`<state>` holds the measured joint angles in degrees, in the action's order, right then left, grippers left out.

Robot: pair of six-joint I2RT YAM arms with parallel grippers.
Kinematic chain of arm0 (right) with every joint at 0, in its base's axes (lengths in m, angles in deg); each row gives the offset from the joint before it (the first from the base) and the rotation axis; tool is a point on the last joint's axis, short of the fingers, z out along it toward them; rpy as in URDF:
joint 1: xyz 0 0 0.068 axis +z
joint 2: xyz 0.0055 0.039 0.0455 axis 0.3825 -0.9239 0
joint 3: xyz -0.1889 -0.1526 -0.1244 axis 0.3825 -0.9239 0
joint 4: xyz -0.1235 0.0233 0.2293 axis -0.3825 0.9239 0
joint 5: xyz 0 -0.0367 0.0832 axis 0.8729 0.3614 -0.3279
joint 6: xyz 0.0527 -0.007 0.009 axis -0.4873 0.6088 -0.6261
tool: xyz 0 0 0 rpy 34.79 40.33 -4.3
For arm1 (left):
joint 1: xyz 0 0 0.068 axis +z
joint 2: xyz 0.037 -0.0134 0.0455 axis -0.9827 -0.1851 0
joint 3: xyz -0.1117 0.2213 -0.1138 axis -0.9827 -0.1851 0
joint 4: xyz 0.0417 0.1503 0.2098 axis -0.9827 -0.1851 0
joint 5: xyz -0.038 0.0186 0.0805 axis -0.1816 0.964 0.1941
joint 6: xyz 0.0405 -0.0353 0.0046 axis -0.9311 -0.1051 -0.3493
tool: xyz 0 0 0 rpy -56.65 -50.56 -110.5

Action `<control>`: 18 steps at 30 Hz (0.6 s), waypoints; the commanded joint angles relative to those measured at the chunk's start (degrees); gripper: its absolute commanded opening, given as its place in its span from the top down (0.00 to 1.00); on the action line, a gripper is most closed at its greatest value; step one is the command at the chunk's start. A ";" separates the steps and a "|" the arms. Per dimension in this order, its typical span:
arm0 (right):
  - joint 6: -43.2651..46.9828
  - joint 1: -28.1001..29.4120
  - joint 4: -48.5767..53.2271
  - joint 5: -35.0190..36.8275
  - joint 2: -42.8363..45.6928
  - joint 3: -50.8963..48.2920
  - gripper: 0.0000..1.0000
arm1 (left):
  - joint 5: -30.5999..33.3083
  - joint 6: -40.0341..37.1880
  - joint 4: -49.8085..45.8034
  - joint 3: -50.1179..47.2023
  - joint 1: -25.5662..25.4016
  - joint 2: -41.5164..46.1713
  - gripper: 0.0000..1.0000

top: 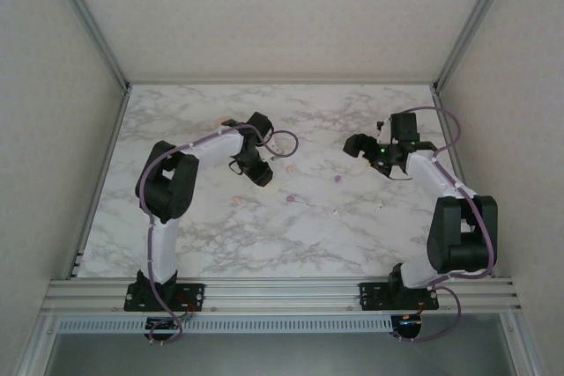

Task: Insert the wireless bluetooth earbuds into the charging case

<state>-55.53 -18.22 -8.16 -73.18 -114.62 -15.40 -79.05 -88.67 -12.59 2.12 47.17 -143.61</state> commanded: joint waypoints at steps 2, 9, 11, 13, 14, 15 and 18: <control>-2.95 0.03 -0.58 -10.61 -1.76 2.91 0.15 | -6.64 0.12 4.06 -1.90 0.09 11.85 0.60; -3.72 1.65 0.55 -23.58 -1.16 7.39 0.27 | -18.31 -8.87 16.03 -9.23 0.08 25.09 0.64; -3.48 2.84 0.59 -27.13 -0.31 8.45 0.29 | -21.00 -12.05 17.19 -10.03 -0.16 27.17 0.64; -3.48 4.15 0.68 -28.62 0.82 9.50 0.29 | -22.38 -14.83 17.94 -10.60 -0.42 28.71 0.64; -3.49 5.08 0.79 -29.32 1.32 10.20 0.30 | -22.91 -16.08 18.52 -10.92 -0.65 29.59 0.64; -3.49 5.67 1.10 -29.74 1.57 10.79 0.30 | -23.53 -17.62 18.85 -11.28 -0.87 30.34 0.63; -3.55 8.15 2.23 -31.48 1.61 13.34 0.34 | -23.31 -19.63 20.24 -11.79 -1.63 31.57 0.63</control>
<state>-59.07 -12.10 -7.63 -99.84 -114.78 -5.60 -98.86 -103.03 5.10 -8.67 46.54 -113.97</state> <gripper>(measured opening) 0.671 0.425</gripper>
